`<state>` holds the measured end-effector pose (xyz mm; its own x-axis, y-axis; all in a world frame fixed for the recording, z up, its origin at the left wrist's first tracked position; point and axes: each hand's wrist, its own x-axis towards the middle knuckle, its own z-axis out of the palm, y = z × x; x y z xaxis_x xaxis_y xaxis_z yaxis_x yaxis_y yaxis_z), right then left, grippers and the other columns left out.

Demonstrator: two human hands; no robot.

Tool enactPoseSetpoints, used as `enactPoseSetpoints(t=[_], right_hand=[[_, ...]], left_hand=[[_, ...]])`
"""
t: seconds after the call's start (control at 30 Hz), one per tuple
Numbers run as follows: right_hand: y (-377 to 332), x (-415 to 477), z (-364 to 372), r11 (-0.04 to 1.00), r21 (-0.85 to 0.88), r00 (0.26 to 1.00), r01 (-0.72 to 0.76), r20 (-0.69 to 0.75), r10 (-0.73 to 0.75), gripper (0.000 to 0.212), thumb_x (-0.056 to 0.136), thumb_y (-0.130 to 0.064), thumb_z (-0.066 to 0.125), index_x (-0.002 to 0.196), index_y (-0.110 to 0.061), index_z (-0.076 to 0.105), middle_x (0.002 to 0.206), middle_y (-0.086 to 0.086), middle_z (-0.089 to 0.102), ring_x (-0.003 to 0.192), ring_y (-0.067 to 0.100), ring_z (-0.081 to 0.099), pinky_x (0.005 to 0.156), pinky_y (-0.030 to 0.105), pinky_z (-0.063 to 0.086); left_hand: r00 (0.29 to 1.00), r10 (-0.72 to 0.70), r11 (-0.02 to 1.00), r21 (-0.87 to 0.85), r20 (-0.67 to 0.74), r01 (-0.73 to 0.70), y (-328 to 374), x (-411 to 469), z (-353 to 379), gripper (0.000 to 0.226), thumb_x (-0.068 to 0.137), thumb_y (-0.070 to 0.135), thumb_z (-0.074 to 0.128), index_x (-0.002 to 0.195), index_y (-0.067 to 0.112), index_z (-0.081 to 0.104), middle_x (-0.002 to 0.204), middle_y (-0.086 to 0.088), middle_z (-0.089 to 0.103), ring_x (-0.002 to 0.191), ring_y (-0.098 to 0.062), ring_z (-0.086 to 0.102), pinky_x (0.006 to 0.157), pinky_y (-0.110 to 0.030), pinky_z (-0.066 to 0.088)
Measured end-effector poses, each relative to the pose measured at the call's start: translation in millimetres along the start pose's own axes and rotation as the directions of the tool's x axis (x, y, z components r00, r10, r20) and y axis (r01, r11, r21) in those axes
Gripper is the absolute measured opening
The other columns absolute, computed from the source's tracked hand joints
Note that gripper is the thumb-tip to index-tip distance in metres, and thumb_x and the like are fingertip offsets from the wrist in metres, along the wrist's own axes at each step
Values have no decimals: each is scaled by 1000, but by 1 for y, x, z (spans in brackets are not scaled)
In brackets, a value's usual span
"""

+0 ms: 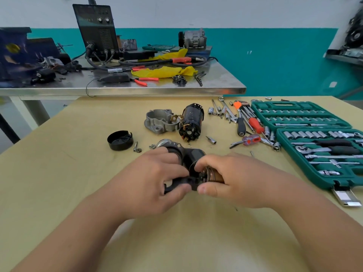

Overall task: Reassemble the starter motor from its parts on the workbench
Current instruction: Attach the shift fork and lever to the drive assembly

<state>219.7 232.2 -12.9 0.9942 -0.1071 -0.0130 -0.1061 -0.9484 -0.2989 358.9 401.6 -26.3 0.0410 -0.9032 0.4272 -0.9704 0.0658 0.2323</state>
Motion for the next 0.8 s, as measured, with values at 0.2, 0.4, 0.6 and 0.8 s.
enactPoseSetpoints(t=[0.2,0.4,0.6,0.8], right_hand=[[-1,-4,-10,963,268,994,-9,-106,38,36,66,-74,44,96,-57,35,85,-13,64,68,2,55,61,30,47],[-1,-8,-5,945,326,996,-28,-67,53,34,82,-54,55,101,-55,27,100,-14,64,64,-1,54,60,26,42],[0,-11,-6,933,358,995,-33,-81,66,30,80,-49,49,99,-55,27,93,-10,61,56,2,49,58,25,42],[2,-6,-2,856,517,989,11,-134,68,20,82,-48,52,95,-53,36,74,-16,59,53,0,47,52,16,41]], left_hand=[[993,-86,993,-82,-84,79,-1,0,10,32,85,42,57,92,15,73,78,9,52,72,-6,46,65,-23,41],[939,-180,979,-148,-294,141,-1,-4,10,28,84,38,59,100,17,71,88,15,53,76,3,50,67,-5,35],[935,-159,984,-128,-316,124,4,-5,11,35,85,37,56,108,14,70,90,8,52,80,-7,52,70,-20,44],[904,-276,956,-193,-326,223,4,-5,19,35,91,39,45,112,21,68,96,17,48,79,-2,53,68,-22,45]])
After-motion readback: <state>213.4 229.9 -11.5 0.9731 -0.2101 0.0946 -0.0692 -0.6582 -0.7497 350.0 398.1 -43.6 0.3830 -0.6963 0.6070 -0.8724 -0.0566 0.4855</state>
